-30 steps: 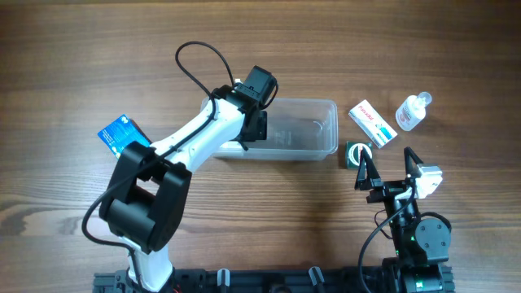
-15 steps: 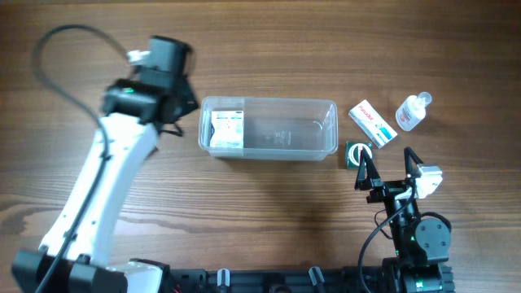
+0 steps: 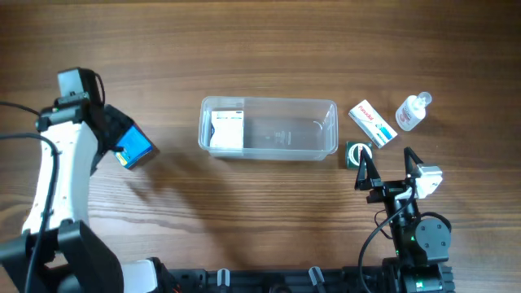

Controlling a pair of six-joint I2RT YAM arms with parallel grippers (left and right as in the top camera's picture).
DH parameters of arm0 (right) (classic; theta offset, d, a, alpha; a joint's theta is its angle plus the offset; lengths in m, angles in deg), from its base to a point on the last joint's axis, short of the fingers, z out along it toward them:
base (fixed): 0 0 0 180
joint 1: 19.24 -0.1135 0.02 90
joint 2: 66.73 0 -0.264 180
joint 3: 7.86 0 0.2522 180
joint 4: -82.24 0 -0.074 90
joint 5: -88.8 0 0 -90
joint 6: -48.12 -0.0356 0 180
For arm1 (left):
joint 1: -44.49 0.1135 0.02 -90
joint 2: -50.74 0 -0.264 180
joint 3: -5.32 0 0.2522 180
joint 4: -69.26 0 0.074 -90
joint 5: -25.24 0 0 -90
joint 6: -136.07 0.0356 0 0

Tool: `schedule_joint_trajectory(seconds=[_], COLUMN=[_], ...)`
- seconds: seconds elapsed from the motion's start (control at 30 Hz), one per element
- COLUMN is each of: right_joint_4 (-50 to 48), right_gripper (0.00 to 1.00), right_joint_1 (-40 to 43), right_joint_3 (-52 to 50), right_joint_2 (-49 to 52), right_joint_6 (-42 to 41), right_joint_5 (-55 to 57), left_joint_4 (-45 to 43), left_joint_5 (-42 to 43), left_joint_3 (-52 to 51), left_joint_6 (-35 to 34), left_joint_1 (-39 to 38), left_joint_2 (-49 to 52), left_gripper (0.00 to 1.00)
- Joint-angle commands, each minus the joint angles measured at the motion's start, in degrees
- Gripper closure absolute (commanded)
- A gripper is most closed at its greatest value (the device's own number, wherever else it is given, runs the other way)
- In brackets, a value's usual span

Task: Pack container
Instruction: 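Grasp the blue lozenge box with the left gripper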

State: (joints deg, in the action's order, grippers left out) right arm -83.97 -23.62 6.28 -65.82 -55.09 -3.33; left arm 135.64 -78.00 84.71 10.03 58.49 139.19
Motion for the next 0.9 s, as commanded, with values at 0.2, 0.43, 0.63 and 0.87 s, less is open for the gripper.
schedule_joint_trajectory(seconds=[0.2, 0.43, 0.63, 0.87], right_joint_4=[-0.13, -0.13, -0.13, -0.13], right_gripper=[0.0, 0.0, 0.0, 0.0], right_joint_1=[0.28, 0.28, 0.28, 0.28], right_joint_3=[-0.09, -0.09, -0.09, -0.09], right_joint_2=[-0.11, -0.11, -0.11, -0.11], right_joint_6=[-0.48, -0.46, -0.46, -0.48], right_joint_5=[-0.92, -0.92, -0.9, -0.92], left_joint_4=[-4.68, -8.22, -12.87, -16.11], left_joint_5=[3.58, 3.58, 3.58, 3.78], left_joint_3=[-2.75, -2.75, -2.75, -2.75], left_joint_6=[7.32, 7.3, 7.32, 7.34], left_joint_1=[0.09, 0.11, 0.11, 0.09], left_joint_2=[1.07, 5.66, 10.45, 15.02], left_gripper=[0.0, 0.0, 0.0, 0.0])
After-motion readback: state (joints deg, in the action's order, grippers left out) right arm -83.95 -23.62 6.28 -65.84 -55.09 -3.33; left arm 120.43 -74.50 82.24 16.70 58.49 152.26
